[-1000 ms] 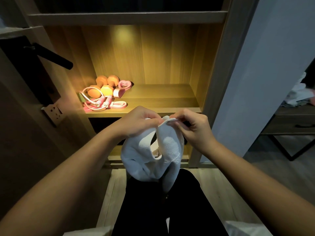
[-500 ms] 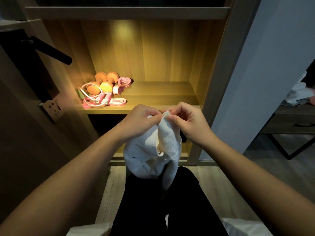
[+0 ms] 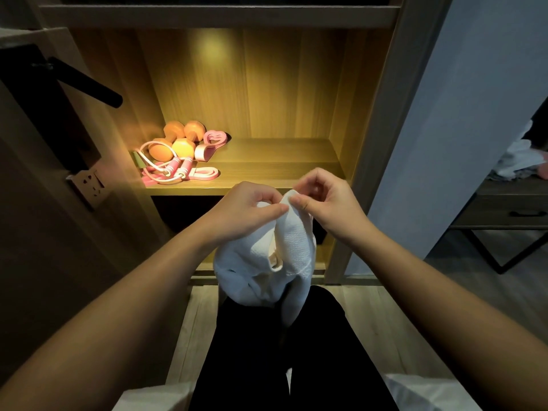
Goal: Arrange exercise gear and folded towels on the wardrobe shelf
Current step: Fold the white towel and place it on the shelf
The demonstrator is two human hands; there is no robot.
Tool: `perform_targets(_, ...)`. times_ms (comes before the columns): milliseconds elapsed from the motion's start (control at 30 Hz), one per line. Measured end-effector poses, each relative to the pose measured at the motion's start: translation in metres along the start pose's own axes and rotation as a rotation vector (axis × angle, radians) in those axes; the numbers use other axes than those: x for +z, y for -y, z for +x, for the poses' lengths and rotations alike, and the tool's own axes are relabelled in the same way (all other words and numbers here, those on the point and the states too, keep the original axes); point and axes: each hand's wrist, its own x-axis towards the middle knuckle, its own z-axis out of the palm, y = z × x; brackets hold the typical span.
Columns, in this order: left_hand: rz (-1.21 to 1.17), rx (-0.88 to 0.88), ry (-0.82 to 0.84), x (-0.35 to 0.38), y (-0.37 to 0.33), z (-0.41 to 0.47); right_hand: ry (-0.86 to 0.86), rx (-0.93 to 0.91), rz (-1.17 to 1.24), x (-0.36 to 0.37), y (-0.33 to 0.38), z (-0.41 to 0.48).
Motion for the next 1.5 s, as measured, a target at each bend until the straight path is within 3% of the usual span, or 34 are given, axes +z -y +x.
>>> perform_targets(133, 0.042, -0.009, 0.005, 0.004, 0.002, 0.002, 0.269, 0.101, -0.079, -0.011, -0.004, 0.006)
perform_targets(233, 0.068, -0.059, -0.014, 0.001, 0.009, 0.005, 0.322, 0.12, -0.167, -0.019, -0.011, 0.015)
perform_targets(400, 0.189, -0.237, -0.067, -0.039, 0.038, 0.004, 0.026, 0.158, -0.282, -0.045, -0.043, 0.031)
perform_targets(500, 0.038, -0.331, -0.002, -0.062, 0.057, -0.004, -0.161, 0.271, -0.341, -0.063, -0.066, 0.042)
perform_targets(567, -0.086, -0.448, -0.042, -0.075, 0.073, -0.009, -0.264, 0.32, -0.356, -0.076, -0.075, 0.047)
perform_targets(667, -0.087, -0.574, -0.22, -0.091, 0.102, -0.014, -0.387, 0.346, -0.374, -0.092, -0.083, 0.053)
perform_targets(867, -0.108, -0.68, -0.982, -0.138, 0.141, -0.032, -0.719, 0.413, -0.368, -0.143, -0.08, 0.059)
perform_targets(967, -0.186, -0.747, -1.182, -0.156, 0.15, -0.041, -0.882, 0.416, -0.354, -0.172, -0.077, 0.051)
perform_targets(1233, -0.146, -0.614, -1.241, -0.146, 0.136, -0.026, -0.959, 0.376, -0.299, -0.178, -0.062, 0.048)
perform_targets(1500, -0.024, -0.618, -0.939, -0.143, 0.129, -0.026, -0.999, 0.405, -0.307, -0.193, -0.063, 0.04)
